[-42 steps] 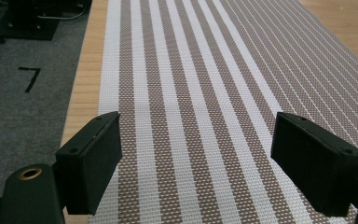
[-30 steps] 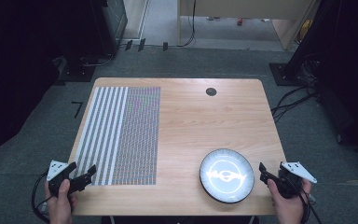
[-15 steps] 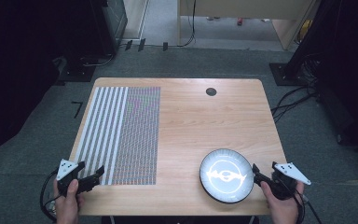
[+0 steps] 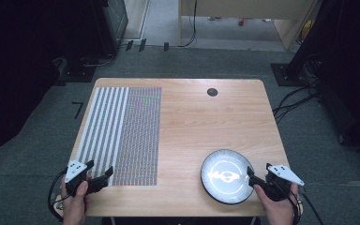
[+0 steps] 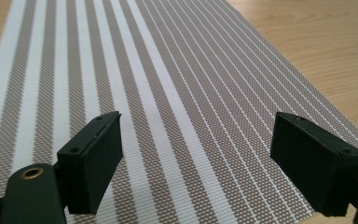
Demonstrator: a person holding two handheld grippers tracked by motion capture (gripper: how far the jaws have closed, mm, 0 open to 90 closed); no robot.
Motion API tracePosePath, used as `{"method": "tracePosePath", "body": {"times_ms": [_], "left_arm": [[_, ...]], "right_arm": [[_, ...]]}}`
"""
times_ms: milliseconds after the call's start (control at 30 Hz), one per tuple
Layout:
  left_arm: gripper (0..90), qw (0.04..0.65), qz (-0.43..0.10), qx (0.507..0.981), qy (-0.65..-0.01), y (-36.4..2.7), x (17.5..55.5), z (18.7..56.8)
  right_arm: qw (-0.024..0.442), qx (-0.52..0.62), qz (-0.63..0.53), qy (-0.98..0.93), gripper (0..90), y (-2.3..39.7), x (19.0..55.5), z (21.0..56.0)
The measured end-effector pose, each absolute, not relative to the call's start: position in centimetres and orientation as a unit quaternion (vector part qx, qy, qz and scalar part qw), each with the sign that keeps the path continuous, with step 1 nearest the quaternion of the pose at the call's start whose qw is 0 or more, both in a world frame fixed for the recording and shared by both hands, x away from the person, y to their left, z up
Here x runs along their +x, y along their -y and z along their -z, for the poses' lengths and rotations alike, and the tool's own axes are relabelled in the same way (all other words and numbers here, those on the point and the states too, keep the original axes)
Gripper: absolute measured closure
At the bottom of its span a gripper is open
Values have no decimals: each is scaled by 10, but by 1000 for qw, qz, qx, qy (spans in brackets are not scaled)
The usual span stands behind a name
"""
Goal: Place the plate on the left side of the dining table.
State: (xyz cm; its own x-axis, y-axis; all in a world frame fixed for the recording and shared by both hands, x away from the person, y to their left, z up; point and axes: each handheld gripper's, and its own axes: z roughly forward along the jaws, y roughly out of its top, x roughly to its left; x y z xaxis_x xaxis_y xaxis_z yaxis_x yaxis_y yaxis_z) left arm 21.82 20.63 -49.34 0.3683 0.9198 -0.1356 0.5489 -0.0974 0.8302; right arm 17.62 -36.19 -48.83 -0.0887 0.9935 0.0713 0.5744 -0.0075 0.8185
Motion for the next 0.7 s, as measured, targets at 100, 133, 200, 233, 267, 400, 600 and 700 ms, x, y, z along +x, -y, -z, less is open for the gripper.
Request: {"method": "tracePosePath", "body": {"times_ms": [100,133,200,233,267,400,600,700], "left_arm": [[166,428,-213,708,-520,-199,219,493],[166,428,-213,709,-519,-197,220,493],[166,425,-214,710,-519,-190,221,492],[165,425,-212,711,-517,-188,222,492],[165,427,-209,712,-516,-184,222,492],[152,430,-205,720,-506,-170,221,489],[153,427,-199,734,-489,-145,224,486],[153,426,-200,738,-483,-133,225,485]], "right_arm": [[287,611,-360,-644,276,359,176,489],[286,613,-360,-642,281,359,176,489],[285,617,-359,-640,293,358,177,489],[285,618,-359,-638,303,357,177,489],[286,619,-359,-637,308,357,177,489],[286,622,-356,-636,335,356,178,489],[284,626,-350,-636,380,354,177,489],[284,629,-345,-636,421,355,177,489]]}}
